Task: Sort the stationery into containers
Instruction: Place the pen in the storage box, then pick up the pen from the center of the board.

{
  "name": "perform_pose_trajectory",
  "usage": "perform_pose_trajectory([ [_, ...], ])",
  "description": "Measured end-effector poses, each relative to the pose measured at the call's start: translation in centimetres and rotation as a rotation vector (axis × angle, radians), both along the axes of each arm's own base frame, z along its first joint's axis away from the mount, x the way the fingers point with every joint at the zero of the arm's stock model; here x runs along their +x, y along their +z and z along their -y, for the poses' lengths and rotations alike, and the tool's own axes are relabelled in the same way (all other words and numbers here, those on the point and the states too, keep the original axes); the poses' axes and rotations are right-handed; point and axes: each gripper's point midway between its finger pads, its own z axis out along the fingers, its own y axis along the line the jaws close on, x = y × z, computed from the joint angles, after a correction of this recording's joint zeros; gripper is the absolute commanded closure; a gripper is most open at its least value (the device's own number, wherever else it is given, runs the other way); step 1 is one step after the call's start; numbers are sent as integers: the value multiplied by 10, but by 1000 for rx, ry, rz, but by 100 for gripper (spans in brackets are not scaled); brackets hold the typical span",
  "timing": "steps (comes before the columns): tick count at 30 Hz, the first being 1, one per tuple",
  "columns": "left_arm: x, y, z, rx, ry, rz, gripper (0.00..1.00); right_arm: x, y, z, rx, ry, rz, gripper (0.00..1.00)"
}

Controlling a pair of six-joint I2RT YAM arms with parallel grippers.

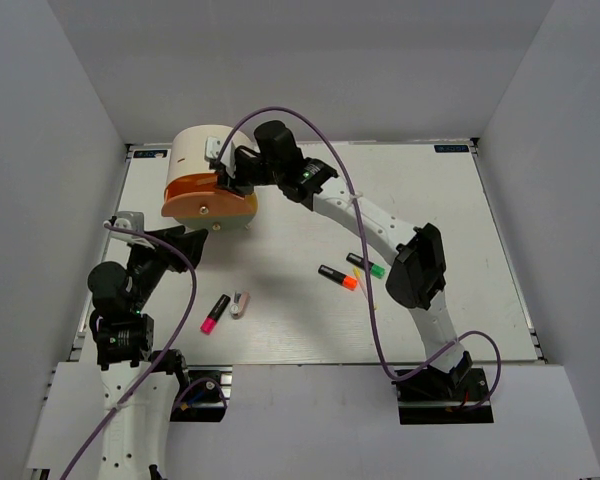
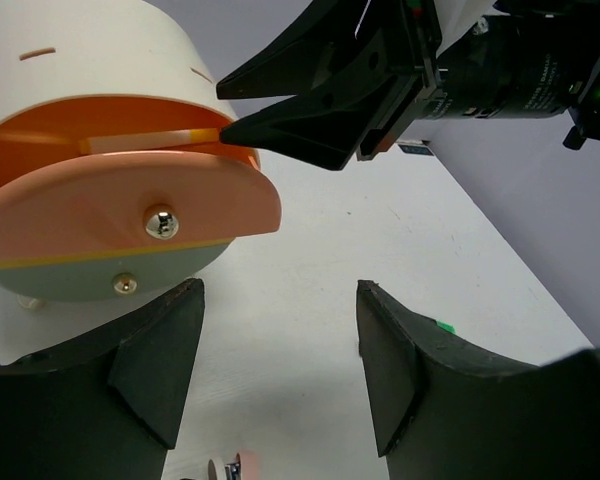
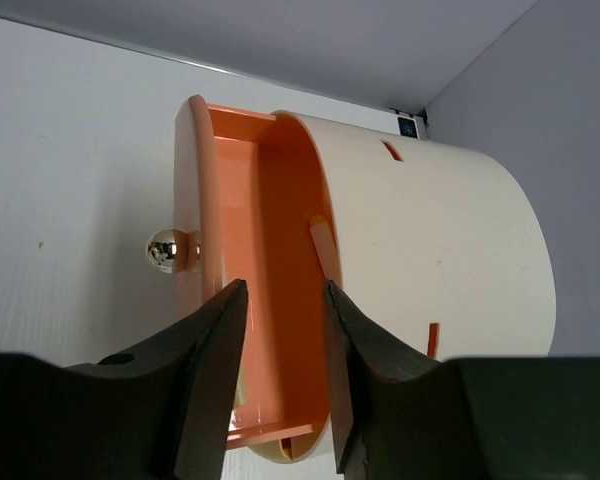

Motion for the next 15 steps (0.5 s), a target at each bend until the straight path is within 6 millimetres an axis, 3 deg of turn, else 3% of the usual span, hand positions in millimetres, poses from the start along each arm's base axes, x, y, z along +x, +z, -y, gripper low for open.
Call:
perform_pose_trajectory([
  [5,-1,-1,11,3,-72,6,19,5,9,21,-14,-103,2,78],
  [7,-1,-3,18,0,-127,2,17,8,19,44,-12,-205,2,88],
  [10,1,-8,30,-18,-211,-19,14,9,35,97,12,-385,-12,90],
  [12,3,-12,36,-33,-256,-42,14,4,42,139,22,-482,-29,84],
  [13,5,-13,38,-41,-273,-51,14,2,46,161,33,-536,-41,71],
  [15,8,-17,44,-66,-313,-82,14,-2,52,207,66,-648,-67,58],
])
